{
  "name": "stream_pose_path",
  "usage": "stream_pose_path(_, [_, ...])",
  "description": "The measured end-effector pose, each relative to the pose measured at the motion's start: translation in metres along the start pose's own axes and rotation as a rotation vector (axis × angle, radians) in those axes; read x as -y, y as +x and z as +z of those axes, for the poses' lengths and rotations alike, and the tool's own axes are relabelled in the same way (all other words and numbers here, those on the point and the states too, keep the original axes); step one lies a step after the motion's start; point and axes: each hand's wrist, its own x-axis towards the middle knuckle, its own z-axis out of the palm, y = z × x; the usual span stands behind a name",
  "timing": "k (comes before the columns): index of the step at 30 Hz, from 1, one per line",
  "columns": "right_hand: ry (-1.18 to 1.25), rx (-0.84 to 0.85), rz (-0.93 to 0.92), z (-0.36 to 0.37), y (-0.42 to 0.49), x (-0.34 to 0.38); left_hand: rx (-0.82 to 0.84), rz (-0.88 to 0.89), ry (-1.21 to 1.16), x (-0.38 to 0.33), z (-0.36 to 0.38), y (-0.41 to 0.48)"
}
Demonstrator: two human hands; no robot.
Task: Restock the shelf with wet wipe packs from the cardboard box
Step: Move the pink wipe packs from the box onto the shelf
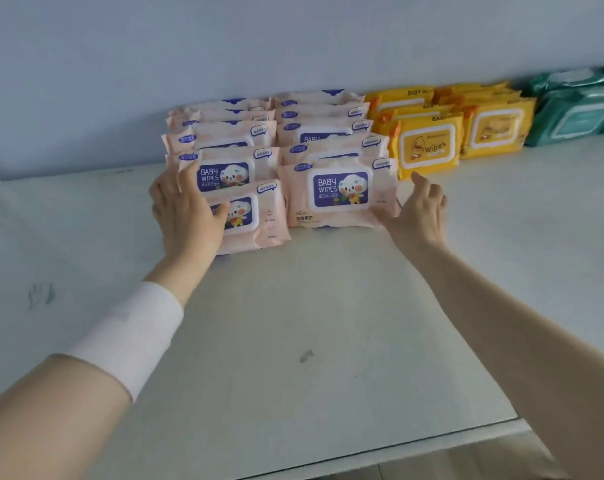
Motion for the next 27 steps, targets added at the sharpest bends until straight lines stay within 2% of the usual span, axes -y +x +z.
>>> stream_pose_path(4, [-0.418, 0.053, -0.190, -0.049, -0.016, -0.039, 0.170, 0.475, 0.229, -0.087, -0.004, -0.023])
stream_pose_path(8, [-0.668, 0.075, -0.189, -0.127, -0.041, -0.117, 0.357, 0.754, 0.349, -0.214, 0.009, -0.080])
stream_pose_path(13, [-0.798, 0.092, 0.012, -0.248, -0.100, -0.255, 0.467, 0.978, 0.363, -0.376, 0.032, -0.201])
stream_pose_path(19, [-0.836, 0.083, 0.388, -0.369, -0.193, -0.428, 0.564, 1.332, 0.280, -0.529, 0.072, -0.354])
stream_pose_path(23, [-0.832, 0.157, 0.609, -0.406, -0.245, -0.525, 0.675, 1.490, 0.284, -0.595, 0.117, -0.444])
stream_pose_path(27, [-0.803, 0.200, 0.745, -0.414, -0.269, -0.609, 0.729, 1.614, 0.301, -0.639, 0.180, -0.509])
